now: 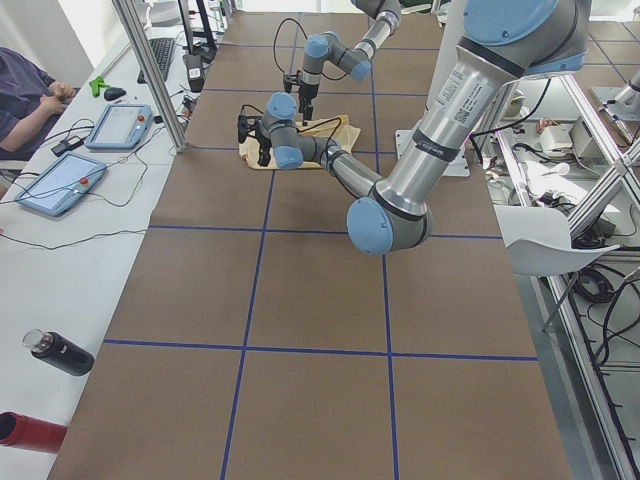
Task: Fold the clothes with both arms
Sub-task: 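Move the right gripper onto the shirt's side edge and grasp it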
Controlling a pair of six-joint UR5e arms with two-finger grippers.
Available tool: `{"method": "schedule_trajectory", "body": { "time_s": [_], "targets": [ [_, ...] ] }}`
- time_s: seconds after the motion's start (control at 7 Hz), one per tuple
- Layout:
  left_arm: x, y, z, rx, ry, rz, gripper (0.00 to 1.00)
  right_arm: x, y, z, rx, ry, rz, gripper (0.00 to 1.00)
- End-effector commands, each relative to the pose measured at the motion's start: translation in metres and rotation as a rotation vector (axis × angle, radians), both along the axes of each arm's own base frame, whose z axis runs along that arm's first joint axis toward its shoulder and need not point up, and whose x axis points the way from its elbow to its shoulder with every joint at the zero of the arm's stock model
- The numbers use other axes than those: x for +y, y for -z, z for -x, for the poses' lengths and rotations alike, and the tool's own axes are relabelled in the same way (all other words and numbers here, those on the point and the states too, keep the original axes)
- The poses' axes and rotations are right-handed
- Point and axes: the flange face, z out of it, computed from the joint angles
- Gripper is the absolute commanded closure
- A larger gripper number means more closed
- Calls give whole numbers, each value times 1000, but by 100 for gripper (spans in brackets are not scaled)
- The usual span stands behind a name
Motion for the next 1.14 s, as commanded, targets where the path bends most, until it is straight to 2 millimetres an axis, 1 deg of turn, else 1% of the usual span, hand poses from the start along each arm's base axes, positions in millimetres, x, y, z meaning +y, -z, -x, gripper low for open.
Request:
{"method": "schedule_trajectory", "body": {
  "time_s": [0.0, 0.14, 0.29, 0.43, 0.57, 0.71, 0.86, 1.0],
  "targets": [
    [0, -1, 0, 0, -2, 1, 1, 11, 0, 20, 35, -6, -41, 9],
    [0, -1, 0, 0, -2, 1, 1, 14, 0, 23, 37, 6, -45, 19],
    [1, 0, -2, 1, -3, 1, 1, 18, 0, 25, 38, 11, -46, 34],
    [1, -2, -2, 1, -3, 1, 1, 18, 0, 26, 39, 11, -46, 46],
    [1, -1, -2, 3, -3, -1, 1, 15, 6, 30, 36, 14, -51, 54],
    [1, -3, -2, 2, -1, 0, 1, 13, 10, 36, 36, 16, -51, 57],
    [0, -6, -2, -2, -2, 2, 1, 10, 16, 39, 37, 17, -57, 64],
    [1, -9, -2, -2, -2, 2, 1, 8, 17, 39, 39, 25, -69, 64]
  ]
}}
